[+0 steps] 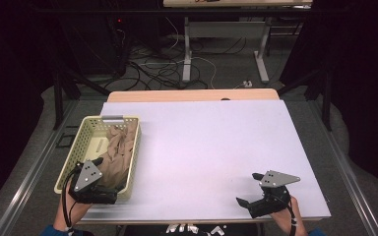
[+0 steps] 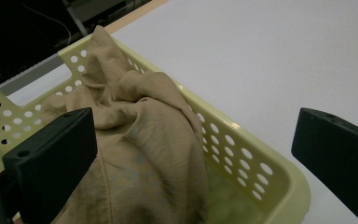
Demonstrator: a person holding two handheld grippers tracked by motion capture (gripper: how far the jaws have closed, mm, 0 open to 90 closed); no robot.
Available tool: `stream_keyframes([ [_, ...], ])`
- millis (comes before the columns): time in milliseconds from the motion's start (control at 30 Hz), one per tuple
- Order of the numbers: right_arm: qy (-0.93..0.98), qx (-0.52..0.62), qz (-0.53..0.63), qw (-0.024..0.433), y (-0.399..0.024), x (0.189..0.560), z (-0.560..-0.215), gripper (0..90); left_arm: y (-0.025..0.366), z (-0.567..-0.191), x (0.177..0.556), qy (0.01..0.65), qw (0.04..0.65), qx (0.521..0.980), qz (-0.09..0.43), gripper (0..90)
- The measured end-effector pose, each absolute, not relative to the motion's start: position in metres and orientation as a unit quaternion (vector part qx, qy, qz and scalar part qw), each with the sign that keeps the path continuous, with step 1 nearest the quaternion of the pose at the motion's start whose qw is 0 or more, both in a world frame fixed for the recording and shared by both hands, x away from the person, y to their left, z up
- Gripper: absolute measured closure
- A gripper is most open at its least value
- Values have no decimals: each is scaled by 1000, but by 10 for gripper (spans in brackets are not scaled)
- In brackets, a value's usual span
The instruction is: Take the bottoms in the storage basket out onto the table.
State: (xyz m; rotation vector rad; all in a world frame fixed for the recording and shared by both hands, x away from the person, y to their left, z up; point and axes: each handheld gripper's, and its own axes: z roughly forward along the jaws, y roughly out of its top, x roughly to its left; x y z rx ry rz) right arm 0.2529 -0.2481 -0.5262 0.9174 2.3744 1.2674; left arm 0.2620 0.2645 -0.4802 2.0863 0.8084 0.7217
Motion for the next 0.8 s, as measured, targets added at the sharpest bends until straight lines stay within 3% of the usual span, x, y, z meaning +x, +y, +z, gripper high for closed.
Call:
stream_keyframes([
  [800,827,316,443,143,-248,254,-527,2,282,-461,298,328,374,825,269,2],
])
